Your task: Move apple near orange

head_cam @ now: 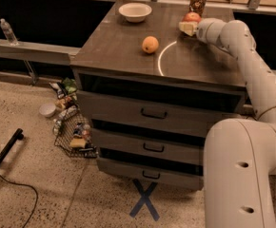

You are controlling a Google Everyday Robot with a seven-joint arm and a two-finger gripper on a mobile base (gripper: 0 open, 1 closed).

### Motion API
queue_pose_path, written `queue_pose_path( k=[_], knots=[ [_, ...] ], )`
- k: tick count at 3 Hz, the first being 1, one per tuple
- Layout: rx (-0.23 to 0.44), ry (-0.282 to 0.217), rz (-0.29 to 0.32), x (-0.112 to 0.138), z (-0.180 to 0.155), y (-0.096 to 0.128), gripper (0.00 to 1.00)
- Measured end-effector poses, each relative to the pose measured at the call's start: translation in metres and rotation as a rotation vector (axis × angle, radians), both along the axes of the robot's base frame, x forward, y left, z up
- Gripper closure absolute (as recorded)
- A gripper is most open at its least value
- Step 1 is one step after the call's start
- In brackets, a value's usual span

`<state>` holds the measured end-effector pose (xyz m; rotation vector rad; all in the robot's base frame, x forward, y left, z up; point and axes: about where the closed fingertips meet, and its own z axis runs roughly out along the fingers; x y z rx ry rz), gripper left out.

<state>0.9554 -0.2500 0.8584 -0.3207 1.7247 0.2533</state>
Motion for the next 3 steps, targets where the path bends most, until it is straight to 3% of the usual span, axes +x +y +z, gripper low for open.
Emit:
queue_pose_path(
  k=[1, 2, 3],
  knots=[
    [-0.001, 0.0, 0.026, -0.001, -0.002, 0.0, 0.63],
    [-0.013, -0.008, 0.154, -0.031, 0.014, -0.001, 0.93],
    [-0.027, 0.013, 0.298, -0.072, 0.023, 0.01, 1.0]
  ],
)
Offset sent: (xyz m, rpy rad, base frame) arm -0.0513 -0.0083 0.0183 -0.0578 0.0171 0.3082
